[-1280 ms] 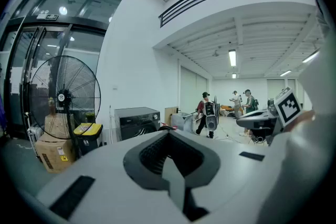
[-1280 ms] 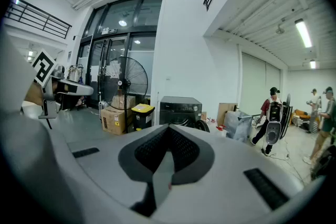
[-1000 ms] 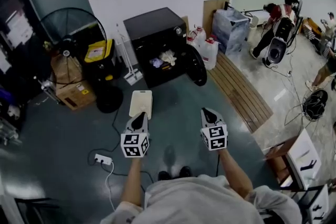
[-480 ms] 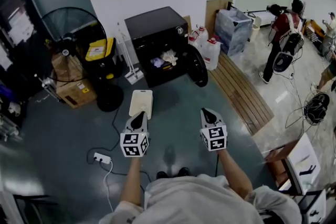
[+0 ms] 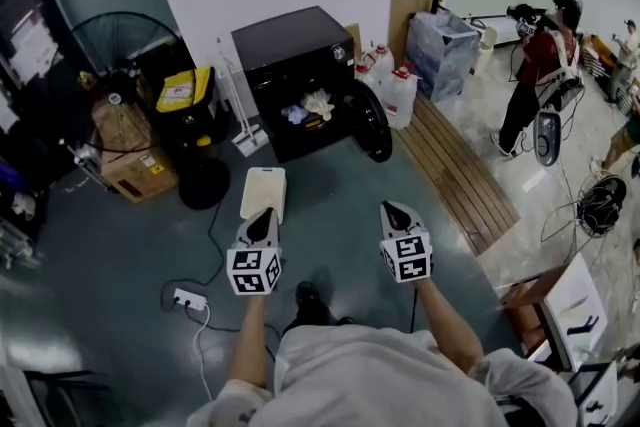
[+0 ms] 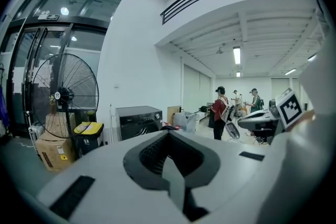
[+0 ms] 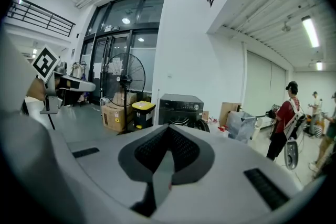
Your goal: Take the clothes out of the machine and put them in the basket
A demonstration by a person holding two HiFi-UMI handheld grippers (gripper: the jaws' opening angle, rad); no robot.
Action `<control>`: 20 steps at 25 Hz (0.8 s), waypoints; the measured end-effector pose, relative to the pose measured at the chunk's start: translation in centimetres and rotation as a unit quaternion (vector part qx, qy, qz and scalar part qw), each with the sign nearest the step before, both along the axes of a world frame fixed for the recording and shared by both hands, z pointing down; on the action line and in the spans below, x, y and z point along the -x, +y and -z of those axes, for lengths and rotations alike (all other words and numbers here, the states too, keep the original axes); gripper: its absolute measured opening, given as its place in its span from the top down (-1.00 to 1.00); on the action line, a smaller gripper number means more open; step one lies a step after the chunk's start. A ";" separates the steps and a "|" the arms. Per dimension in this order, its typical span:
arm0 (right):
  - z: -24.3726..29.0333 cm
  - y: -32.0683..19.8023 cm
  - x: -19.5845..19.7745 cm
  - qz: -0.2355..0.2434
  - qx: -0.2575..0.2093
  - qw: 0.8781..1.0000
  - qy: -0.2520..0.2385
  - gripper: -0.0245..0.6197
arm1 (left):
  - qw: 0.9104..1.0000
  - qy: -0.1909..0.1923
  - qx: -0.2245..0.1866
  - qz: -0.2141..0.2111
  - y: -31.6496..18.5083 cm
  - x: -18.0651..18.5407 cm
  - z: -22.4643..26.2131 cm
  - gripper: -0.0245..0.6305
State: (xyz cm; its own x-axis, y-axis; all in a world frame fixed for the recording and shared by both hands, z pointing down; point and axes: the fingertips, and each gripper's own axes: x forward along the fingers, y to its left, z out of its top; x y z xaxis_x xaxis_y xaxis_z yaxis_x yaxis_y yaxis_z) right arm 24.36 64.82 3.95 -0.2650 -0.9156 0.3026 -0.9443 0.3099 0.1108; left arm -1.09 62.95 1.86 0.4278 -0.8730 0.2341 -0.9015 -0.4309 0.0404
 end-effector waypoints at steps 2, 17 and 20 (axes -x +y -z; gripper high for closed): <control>-0.3 -0.7 0.0 0.001 0.001 1.000 0.001 0.85 | 1.000 0.000 0.000 -0.003 -0.8 -0.3 -0.3 0.87; -2.2 -12.4 0.2 -0.006 0.008 1.000 0.013 0.85 | 1.000 0.008 0.005 -0.015 -13.3 -0.6 -2.3 0.87; -1.9 -16.2 0.3 -0.011 0.009 1.000 0.012 0.85 | 1.000 0.012 0.004 -0.018 -17.6 -0.5 -2.0 0.87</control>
State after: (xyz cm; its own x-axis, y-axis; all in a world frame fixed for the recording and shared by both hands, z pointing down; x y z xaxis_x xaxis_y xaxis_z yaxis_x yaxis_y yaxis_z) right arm 24.08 48.58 5.87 -0.2371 -0.9156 0.3247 -0.9481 0.2910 0.1283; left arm -0.59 45.35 3.88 0.4648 -0.8549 0.2305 -0.8840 -0.4629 0.0659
